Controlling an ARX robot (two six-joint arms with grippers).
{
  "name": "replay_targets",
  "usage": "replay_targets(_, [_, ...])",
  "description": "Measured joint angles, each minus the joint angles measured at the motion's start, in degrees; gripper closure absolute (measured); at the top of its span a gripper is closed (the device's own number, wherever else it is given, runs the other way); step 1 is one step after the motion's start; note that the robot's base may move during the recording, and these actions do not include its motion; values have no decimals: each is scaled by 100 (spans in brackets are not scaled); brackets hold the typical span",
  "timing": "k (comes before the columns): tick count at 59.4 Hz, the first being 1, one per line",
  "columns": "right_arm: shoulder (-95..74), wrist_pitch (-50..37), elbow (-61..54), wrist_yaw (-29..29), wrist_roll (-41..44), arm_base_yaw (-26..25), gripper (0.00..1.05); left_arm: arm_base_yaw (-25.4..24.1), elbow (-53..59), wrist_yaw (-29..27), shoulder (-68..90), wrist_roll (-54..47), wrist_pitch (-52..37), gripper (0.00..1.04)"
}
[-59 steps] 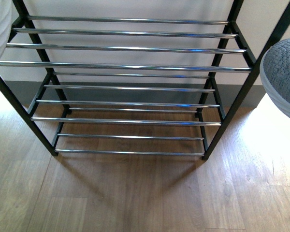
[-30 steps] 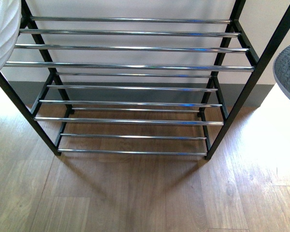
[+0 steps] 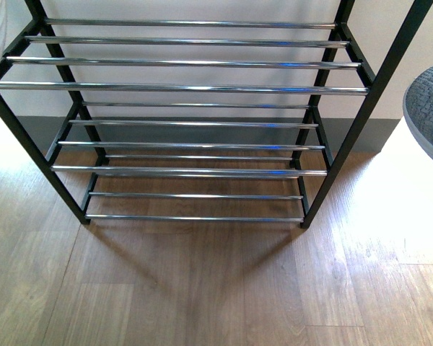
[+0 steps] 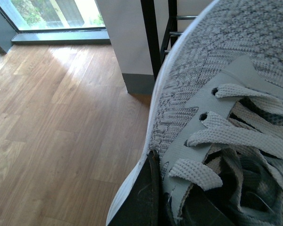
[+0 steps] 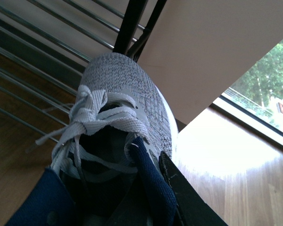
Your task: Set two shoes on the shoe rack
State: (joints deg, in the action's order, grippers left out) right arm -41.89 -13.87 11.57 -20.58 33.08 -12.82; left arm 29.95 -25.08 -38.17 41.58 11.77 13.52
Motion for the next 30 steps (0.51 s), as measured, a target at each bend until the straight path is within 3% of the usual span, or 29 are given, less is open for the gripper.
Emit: replay_targets(30, [-2, 0, 0, -39, -2, 2, 104, 2, 0, 7, -4, -4, 0, 104])
